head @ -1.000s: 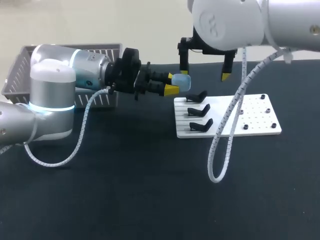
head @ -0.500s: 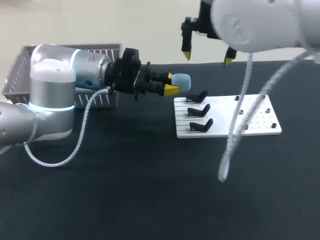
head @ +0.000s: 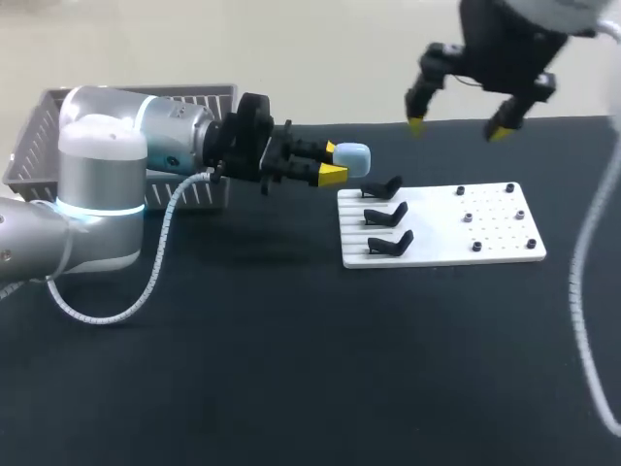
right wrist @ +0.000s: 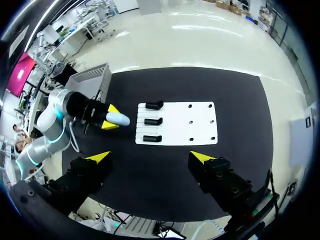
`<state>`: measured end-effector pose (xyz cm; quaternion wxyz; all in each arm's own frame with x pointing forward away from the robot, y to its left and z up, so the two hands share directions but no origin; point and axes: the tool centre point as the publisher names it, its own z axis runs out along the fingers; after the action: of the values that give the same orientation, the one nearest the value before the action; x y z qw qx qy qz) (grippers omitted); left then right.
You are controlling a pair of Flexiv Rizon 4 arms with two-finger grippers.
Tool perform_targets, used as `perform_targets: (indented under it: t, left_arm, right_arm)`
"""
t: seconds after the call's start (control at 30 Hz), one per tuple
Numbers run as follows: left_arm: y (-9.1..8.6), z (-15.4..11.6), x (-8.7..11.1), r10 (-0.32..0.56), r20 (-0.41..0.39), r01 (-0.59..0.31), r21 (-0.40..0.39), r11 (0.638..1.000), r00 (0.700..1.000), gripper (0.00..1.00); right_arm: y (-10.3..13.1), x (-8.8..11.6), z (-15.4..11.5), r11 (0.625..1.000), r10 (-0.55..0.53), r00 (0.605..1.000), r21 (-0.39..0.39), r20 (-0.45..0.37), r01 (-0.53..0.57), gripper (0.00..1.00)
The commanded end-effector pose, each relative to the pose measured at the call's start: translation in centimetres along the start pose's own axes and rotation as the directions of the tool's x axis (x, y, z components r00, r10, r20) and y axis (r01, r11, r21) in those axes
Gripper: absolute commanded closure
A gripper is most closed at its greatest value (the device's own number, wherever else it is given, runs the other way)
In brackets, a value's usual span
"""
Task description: Pick up each earbud case from the left stands, insert the matching earbuds, close the lid, and place the case in the box.
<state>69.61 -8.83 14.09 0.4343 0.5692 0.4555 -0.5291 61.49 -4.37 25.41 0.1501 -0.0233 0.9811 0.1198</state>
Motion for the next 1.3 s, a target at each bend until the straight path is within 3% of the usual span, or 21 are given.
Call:
perform_targets:
  t: [0.03, 0.27, 0.47, 0.57, 0.67, 0.73, 0.77, 0.83, 0.87, 0.9, 0.93, 0.97, 1.03, 1.1, 1.13, 1.3]
  left_arm:
    - [-0.4, -0.2, -0.5, 0.013, 0.009, -0.013, -0.015, 1.0, 1.0, 1.0]
    - [-2.9, -2.3, -3.2, 0.042, 0.072, -0.03, -0.164, 0.986, 0.997, 1.0]
    - [-5.6, -4.9, -7.0, 0.094, -0.009, -0.092, -0.309, 0.947, 0.996, 1.0]
    - [-5.5, -6.6, -7.7, 0.088, -0.101, -0.121, -0.398, 0.909, 0.991, 1.0]
    - [-4.6, -9.1, -7.1, 0.036, -0.149, -0.106, -0.493, 0.863, 0.988, 1.0]
    - [-3.9, -11.2, -6.2, -0.012, -0.14, -0.068, -0.553, 0.83, 0.99, 1.0]
    - [-3.5, -12.2, -5.7, -0.038, -0.179, -0.075, -0.586, 0.807, 0.983, 1.0]
    - [-2.6, -14.6, -4.7, -0.075, -0.145, -0.036, -0.64, 0.767, 0.987, 1.0]
    - [-2.1, -15.8, -4.2, -0.11, -0.204, -0.057, -0.67, 0.74, 0.973, 1.0]
    - [-1.6, -16.9, -3.5, -0.14, -0.176, -0.026, -0.705, 0.709, 0.974, 1.0]
    - [-1.2, -18.0, -2.9, -0.145, -0.133, 0.006, -0.715, 0.699, 0.981, 1.0]
    - [-0.7, -19.1, -2.4, -0.18, -0.185, -0.016, -0.74, 0.673, 0.966, 1.0]
    - [0.1, -21.2, -1.4, -0.22, -0.165, 0.011, -0.778, 0.628, 0.961, 1.0]
    - [1.1, -23.3, -0.7, -0.277, -0.224, -0.02, -0.81, 0.587, 0.934, 1.0]
    - [1.4, -24.4, -0.4, -0.285, -0.199, -0.002, -0.823, 0.568, 0.938, 1.0]
    - [3.0, -29.4, 0.8, -0.374, -0.239, -0.019, -0.863, 0.505, 0.896, 1.0]
  right_arm:
    - [-1.5, 2.0, -0.5, 0.992, 0.011, 0.982, -0.129, 0.189, 0.013, 0.0]
    - [-1.5, 2.0, -0.5, 0.992, 0.011, 0.982, -0.129, 0.189, 0.013, 0.0]
    - [-1.5, 2.0, -0.5, 0.992, 0.011, 0.982, -0.129, 0.189, 0.013, 0.0]
    - [-1.5, 2.0, -0.5, 0.992, 0.011, 0.982, -0.129, 0.189, 0.013, 0.0]
    - [-1.5, 2.0, -0.5, 0.992, 0.011, 0.982, -0.129, 0.189, 0.013, 0.0]
    - [-1.5, 2.0, -0.5, 0.992, 0.011, 0.982, -0.129, 0.189, 0.013, 0.0]
    - [-1.5, 2.0, -0.5, 0.992, 0.011, 0.982, -0.129, 0.189, 0.013, 0.0]
    - [-1.5, 2.0, -0.5, 0.992, 0.011, 0.982, -0.129, 0.189, 0.013, 0.0]
    - [-1.5, 2.0, -0.5, 0.992, 0.011, 0.982, -0.129, 0.189, 0.013, 0.0]
    - [-1.5, 2.0, -0.5, 0.992, 0.011, 0.982, -0.129, 0.189, 0.013, 0.0]
    - [-1.5, 2.0, -0.5, 0.992, 0.011, 0.982, -0.129, 0.189, 0.013, 0.0]
    - [-1.5, 2.0, -0.5, 0.992, 0.011, 0.982, -0.129, 0.189, 0.013, 0.0]
    - [-1.5, 2.0, -0.5, 0.992, 0.011, 0.982, -0.129, 0.189, 0.013, 0.0]
    - [-1.5, 2.0, -0.5, 0.992, 0.011, 0.982, -0.129, 0.189, 0.013, 0.0]
    - [-1.5, 2.0, -0.5, 0.992, 0.011, 0.982, -0.129, 0.189, 0.013, 0.0]
    - [-1.5, 2.0, -0.5, 0.992, 0.011, 0.982, -0.129, 0.189, 0.013, 0.0]
